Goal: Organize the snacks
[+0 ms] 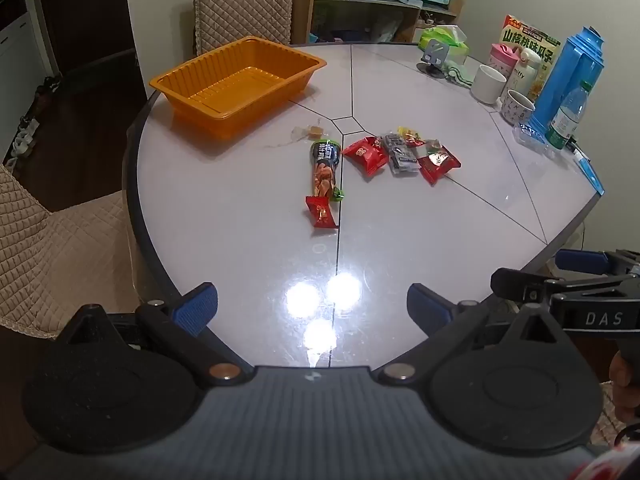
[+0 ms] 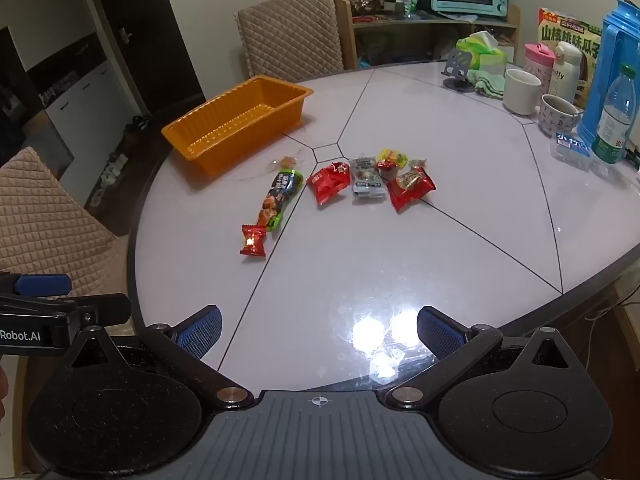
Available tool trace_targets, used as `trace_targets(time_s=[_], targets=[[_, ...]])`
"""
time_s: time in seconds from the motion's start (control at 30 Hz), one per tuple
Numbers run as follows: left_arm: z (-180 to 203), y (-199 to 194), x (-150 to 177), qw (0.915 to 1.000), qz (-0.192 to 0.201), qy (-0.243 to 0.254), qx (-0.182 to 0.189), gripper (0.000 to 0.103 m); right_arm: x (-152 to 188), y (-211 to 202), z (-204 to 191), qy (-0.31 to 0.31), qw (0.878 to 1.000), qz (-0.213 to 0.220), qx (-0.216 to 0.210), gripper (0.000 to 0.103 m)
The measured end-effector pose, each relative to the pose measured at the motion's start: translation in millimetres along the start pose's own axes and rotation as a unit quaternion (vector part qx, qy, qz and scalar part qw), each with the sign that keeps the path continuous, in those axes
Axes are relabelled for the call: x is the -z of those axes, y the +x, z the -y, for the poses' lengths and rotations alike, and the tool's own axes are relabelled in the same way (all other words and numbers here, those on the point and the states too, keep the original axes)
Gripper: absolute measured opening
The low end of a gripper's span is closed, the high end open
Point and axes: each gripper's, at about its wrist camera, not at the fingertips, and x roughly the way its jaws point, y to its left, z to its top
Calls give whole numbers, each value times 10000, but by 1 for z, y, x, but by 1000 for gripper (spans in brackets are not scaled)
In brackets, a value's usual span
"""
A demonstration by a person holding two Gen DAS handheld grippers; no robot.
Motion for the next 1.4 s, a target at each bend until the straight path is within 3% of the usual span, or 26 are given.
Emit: trace_targets(time_s=[1.4], targets=[[4, 5, -2, 10000, -17, -64, 34, 101, -6, 7, 2, -20, 10000, -36, 20, 103]])
